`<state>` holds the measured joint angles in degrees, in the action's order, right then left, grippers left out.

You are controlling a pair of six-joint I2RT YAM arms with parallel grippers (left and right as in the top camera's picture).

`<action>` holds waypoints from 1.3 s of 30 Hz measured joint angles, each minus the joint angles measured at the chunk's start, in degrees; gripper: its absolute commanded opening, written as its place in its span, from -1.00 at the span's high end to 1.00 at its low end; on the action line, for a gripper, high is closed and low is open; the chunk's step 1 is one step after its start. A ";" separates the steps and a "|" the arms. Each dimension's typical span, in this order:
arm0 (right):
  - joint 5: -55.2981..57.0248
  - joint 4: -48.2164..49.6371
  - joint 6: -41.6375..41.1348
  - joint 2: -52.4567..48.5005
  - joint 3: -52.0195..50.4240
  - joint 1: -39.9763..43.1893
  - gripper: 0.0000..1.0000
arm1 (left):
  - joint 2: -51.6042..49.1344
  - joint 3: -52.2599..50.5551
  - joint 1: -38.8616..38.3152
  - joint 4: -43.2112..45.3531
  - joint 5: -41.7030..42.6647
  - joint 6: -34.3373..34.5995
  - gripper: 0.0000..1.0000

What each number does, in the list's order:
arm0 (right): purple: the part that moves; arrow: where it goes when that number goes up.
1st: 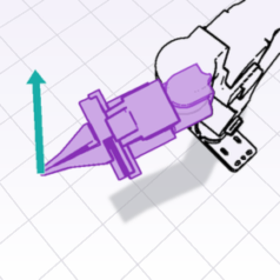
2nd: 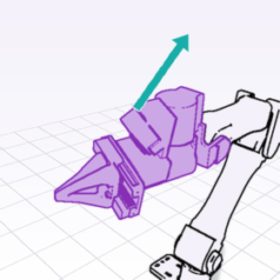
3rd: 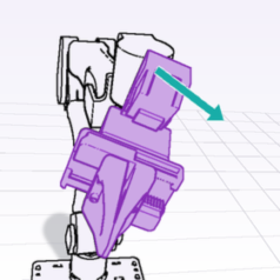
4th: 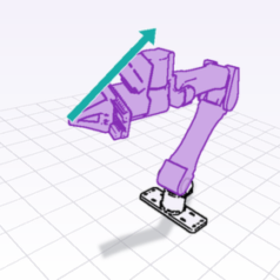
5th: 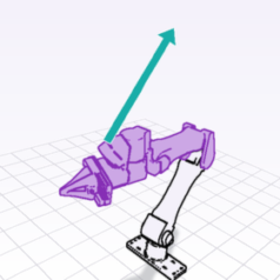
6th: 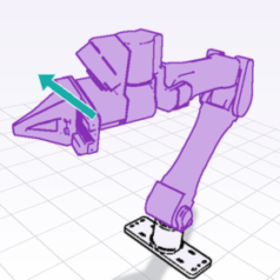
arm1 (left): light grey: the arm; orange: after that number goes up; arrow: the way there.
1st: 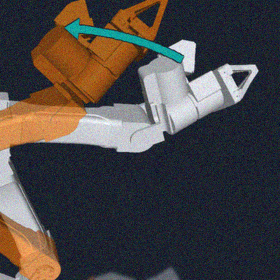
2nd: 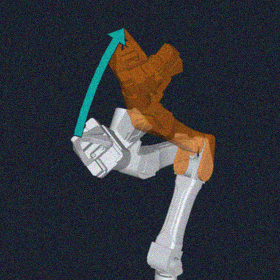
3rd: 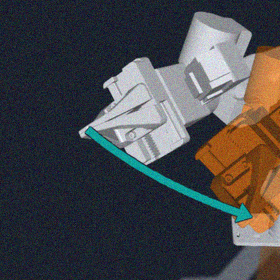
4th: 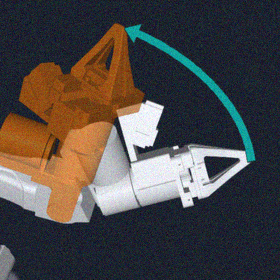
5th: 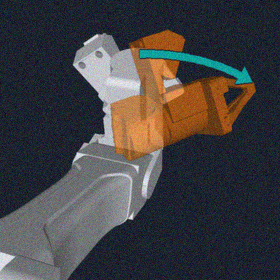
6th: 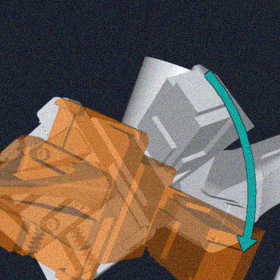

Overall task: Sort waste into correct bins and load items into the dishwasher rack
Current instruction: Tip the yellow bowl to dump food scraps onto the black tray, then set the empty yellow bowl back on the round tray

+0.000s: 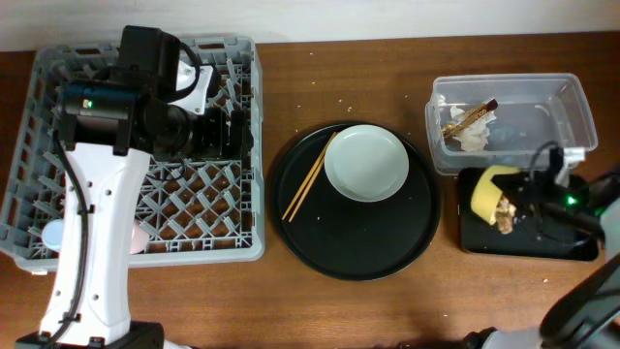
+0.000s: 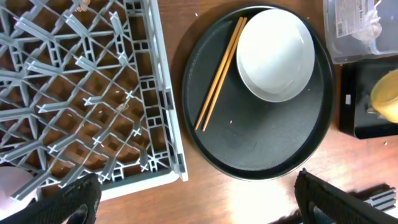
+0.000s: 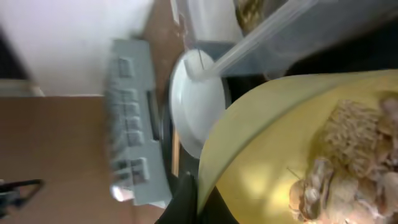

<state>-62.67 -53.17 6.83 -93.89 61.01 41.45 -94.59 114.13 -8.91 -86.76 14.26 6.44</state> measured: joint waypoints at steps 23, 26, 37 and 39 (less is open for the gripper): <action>-21.92 -29.24 35.17 -7.23 0.00 12.31 0.91 | -0.02 0.00 0.00 0.00 0.04 -0.02 -0.99; -17.75 -43.47 42.69 -4.68 2.71 8.31 0.92 | -0.02 0.00 0.00 0.02 0.02 -0.02 -0.99; -6.56 -4.70 -4.59 0.20 6.80 -43.71 0.92 | -0.02 0.00 0.00 0.09 -0.13 -0.02 -0.99; 7.26 -2.27 -16.28 0.20 13.05 -48.06 0.92 | -0.02 0.00 0.00 -0.02 -0.13 -0.02 -0.99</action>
<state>-55.42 -55.44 -9.45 -93.69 74.06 -6.61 -94.61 114.13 -8.91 -86.78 14.13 6.42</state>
